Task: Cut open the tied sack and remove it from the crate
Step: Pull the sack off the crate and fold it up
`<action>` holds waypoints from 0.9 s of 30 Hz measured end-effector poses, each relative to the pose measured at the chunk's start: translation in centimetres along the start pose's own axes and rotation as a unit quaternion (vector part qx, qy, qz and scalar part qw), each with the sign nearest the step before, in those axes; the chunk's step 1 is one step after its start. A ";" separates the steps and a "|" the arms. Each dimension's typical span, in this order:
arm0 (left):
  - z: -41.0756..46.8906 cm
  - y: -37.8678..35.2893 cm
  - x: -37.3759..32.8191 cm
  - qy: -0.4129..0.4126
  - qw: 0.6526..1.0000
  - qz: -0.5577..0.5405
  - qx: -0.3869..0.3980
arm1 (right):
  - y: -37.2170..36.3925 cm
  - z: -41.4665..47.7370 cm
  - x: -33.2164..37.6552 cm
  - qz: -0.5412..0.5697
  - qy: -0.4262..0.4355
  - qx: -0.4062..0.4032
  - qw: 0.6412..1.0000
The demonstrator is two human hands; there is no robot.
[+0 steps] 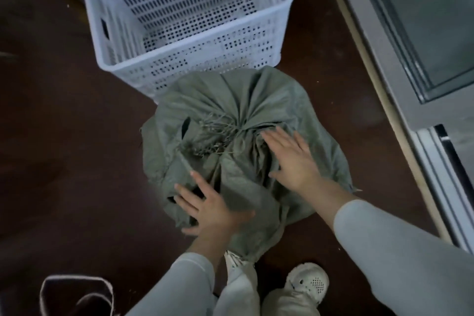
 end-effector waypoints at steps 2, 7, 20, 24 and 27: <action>1.0 0.1 1.0 -0.001 0.999 -0.040 0.017 | 0.1 2.0 1.7 -0.074 0.032 -0.002 0.997; 3.4 0.4 2.2 0.001 0.998 -0.067 0.000 | -1.1 6.6 5.0 -0.234 0.129 -0.004 0.964; 7.6 7.4 2.1 -0.178 0.977 -0.087 -0.077 | -1.8 8.7 7.4 -0.001 0.019 0.074 0.997; 6.5 8.5 -1.2 -0.337 0.937 -0.004 0.091 | -0.5 8.6 7.5 0.107 -0.010 0.018 0.994; 7.4 8.4 -3.2 -0.341 0.932 0.080 0.089 | 0.1 8.4 7.9 0.169 -0.013 0.061 0.984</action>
Point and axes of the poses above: each hand's wrist, its own z-axis towards the middle knuckle, its own y-axis out of the back of the hand, x = y × z, the point moved 2 cm from there along z, towards the middle knuckle, and after that the axes turned 5 degrees about x, right-handed, at the moved point
